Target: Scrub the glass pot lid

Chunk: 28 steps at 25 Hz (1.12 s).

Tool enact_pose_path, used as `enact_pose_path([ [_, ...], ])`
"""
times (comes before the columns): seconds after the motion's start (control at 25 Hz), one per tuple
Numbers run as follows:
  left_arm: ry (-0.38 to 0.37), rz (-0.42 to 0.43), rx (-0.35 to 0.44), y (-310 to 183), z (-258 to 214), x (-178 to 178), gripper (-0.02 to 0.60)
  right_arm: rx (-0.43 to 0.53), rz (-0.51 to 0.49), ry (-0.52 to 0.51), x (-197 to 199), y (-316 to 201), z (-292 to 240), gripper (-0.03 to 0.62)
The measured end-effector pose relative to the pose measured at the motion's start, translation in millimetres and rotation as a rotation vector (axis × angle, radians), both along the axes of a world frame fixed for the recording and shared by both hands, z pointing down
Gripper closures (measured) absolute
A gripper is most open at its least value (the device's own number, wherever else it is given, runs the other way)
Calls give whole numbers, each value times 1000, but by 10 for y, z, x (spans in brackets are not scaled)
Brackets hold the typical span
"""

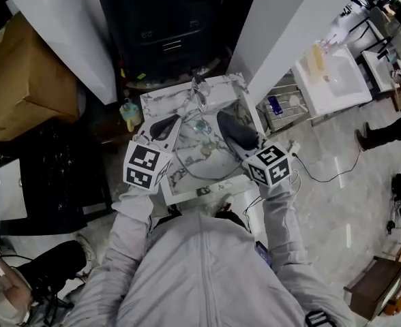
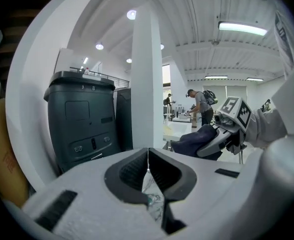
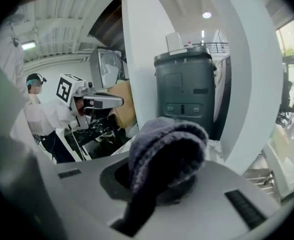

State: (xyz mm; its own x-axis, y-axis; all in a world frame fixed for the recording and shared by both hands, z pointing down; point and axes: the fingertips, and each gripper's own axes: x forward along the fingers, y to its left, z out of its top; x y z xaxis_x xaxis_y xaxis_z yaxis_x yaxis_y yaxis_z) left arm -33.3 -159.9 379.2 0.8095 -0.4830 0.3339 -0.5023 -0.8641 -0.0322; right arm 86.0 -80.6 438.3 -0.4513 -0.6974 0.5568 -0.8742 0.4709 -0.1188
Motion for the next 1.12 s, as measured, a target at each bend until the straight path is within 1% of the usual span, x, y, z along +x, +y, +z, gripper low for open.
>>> enact_pose_path([
  [0.2,37,17,109,-67,-418,205,554,139,53,42,237,-104,-521,540],
  [0.44,69,36,188,-59,-776,341,554,278,132,86,524,-135,-1117,540],
  [0.56,66,43,239,-95,-945,388,554,342,171,107,640,-154,-1402,540],
  [0.76,57,63,319,-124,-1237,464,554,420,182,145,696,-167,-1758,540],
  [0.96,57,82,385,-77,-1512,511,554,471,184,183,728,-129,-2015,540],
  [1.12,60,96,418,-44,-1675,548,554,501,191,196,743,-102,-2175,540],
])
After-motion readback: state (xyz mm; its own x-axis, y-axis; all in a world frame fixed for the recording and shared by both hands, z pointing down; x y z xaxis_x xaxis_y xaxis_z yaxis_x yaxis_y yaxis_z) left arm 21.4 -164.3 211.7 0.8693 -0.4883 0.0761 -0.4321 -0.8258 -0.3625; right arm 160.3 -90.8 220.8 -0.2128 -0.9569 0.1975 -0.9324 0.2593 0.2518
